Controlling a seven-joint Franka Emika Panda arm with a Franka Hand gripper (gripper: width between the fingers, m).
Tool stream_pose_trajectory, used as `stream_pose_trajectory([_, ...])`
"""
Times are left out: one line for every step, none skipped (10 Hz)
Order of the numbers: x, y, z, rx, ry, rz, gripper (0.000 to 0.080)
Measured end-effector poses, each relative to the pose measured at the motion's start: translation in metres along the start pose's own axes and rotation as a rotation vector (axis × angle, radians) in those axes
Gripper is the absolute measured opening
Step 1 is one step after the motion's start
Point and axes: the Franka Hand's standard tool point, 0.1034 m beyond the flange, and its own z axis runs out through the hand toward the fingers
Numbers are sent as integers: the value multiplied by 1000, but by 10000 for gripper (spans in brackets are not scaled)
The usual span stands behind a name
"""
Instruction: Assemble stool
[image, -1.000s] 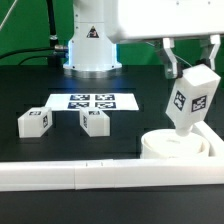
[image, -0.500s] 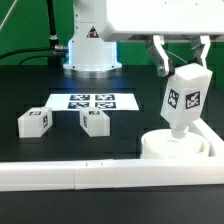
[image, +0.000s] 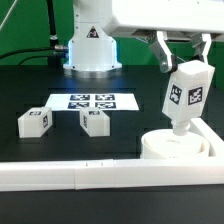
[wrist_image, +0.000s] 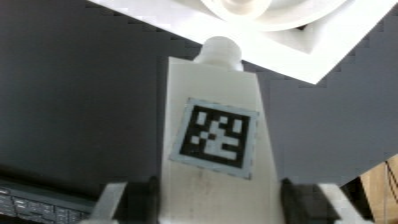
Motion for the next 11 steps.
stream_pose_trajectory([-1,-1,0,-2,7,-2,320])
stream_pose_trajectory([-16,-9,2,-10,22,-12,320])
stream_pose_trajectory([-24,-10,3,-17,35,-11,320])
stream_pose_trajectory([-27,-12,6,-21,55,-8,320])
stream_pose_trajectory([-27,-25,10,-11,57,-17,320])
stream_pose_trajectory([-28,-29,12,-8,51,-27,320])
stream_pose_trajectory([-29,-30,14,-7,49,-27,320])
stream_pose_trajectory([-30,-32,17,-5,46,-28,320])
stream_pose_trajectory([-29,-31,20,-5,49,-28,320])
stream_pose_trajectory([-29,-28,21,-9,50,-32,320])
stream_pose_trajectory([-30,-23,21,-12,44,-32,320])
